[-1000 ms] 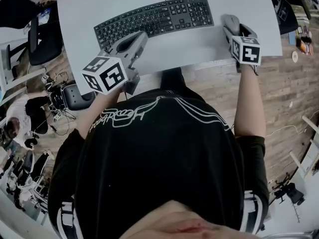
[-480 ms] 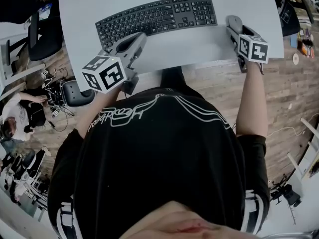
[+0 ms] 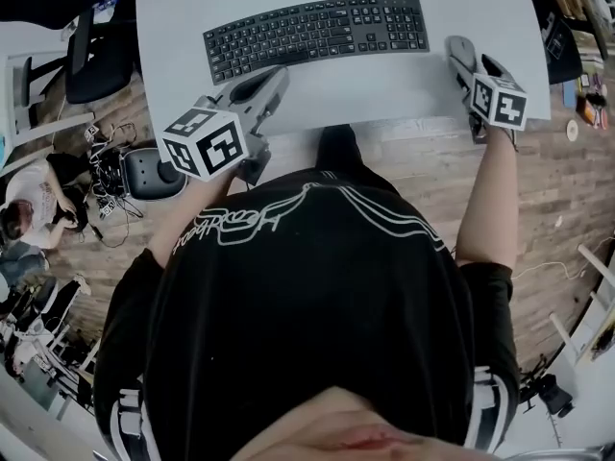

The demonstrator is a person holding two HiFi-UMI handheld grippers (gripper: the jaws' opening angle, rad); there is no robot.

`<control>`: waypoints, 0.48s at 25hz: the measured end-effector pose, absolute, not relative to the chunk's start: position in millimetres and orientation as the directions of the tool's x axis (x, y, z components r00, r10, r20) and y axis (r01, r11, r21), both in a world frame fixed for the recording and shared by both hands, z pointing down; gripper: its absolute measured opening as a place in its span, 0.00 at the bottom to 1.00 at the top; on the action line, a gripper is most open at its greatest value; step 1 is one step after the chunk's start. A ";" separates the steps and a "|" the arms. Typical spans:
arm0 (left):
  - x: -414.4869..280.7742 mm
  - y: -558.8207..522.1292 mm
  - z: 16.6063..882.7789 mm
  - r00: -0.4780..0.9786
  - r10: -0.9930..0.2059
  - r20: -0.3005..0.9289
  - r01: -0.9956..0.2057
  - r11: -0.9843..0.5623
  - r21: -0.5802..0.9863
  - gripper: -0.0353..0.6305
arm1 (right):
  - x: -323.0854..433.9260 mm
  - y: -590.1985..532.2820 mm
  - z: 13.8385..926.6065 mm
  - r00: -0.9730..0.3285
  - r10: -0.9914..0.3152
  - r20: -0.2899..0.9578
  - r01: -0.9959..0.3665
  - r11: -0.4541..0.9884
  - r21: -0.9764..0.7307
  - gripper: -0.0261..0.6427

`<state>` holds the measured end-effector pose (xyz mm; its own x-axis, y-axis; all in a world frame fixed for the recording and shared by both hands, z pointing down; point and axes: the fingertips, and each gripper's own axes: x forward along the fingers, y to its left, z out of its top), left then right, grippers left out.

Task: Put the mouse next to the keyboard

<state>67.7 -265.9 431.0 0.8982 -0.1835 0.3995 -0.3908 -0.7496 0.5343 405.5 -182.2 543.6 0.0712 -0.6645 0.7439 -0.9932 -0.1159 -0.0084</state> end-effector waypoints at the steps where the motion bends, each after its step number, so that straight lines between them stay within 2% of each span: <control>1: 64.0 -263.4 428.9 0.898 -0.189 0.397 -0.392 -0.754 0.528 0.06 | 404.8 -181.7 535.5 0.093 -0.679 0.728 -0.993 -0.116 0.018 0.47; 5: 46.1 -241.6 420.8 0.901 -0.195 0.388 -0.387 -0.765 0.514 0.06 | 367.0 -174.8 489.2 0.088 -0.770 0.632 -0.996 -0.079 0.043 0.47; 9: 30.8 -213.8 403.8 0.917 -0.182 0.355 -0.354 -0.781 0.515 0.06 | 294.1 -159.0 433.9 0.011 -0.850 0.527 -0.996 0.040 0.084 0.47; 12: 25.6 -191.9 384.6 0.937 -0.162 0.311 -0.307 -0.807 0.505 0.06 | 236.1 -141.2 390.3 -0.084 -0.897 0.433 -0.994 0.106 0.026 0.44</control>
